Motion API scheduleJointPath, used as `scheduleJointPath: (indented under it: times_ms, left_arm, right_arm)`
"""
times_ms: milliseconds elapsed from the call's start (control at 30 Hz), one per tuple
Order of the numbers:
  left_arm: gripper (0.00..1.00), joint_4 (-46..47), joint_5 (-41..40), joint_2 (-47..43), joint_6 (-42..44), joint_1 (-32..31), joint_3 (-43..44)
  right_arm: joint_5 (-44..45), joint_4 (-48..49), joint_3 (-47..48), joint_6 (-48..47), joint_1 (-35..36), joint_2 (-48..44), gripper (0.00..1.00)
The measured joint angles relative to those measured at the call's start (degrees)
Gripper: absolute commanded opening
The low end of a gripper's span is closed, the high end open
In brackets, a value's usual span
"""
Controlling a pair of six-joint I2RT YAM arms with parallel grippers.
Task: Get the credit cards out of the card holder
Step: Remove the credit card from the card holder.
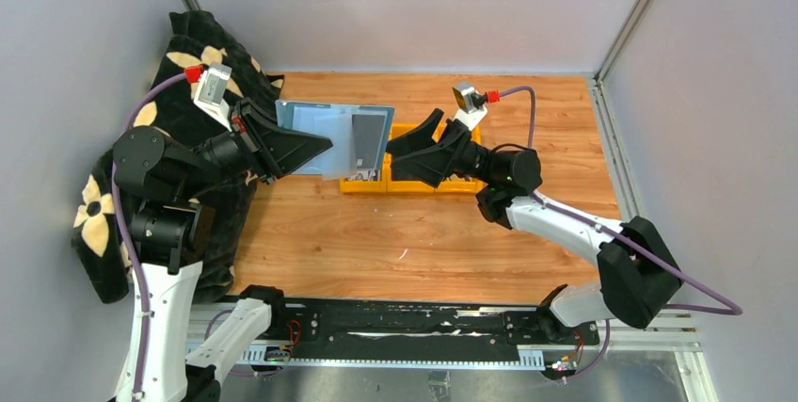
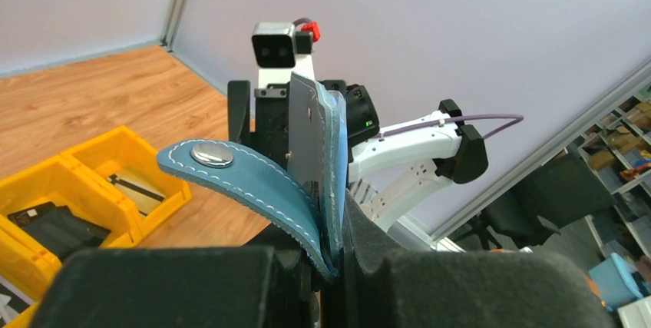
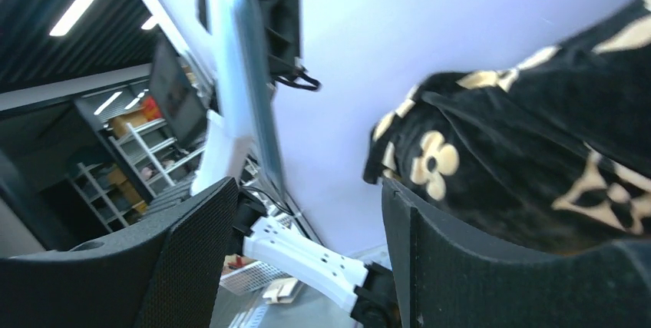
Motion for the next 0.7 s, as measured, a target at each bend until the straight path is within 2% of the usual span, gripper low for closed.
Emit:
scheduleJointPath:
  times_ms: [200, 467, 700]
  left_arm:
    - [0.00, 0.02, 0.48, -0.28, -0.35, 0.00, -0.83]
    - [0.00, 0.31, 0.61, -0.28, -0.66, 0.00, -1.05]
    - [0.00, 0.81, 0.59, -0.28, -1.31, 0.00, -1.38]
  right_arm:
    - [-1.81, 5.68, 5.35, 4.31, 0.00, 1.40, 0.52]
    - [-2.12, 5.86, 7.85, 5.92, 0.00, 1.68, 0.24]
    - [-2.32, 1.64, 7.85, 3.69, 0.07, 1.18, 0.18]
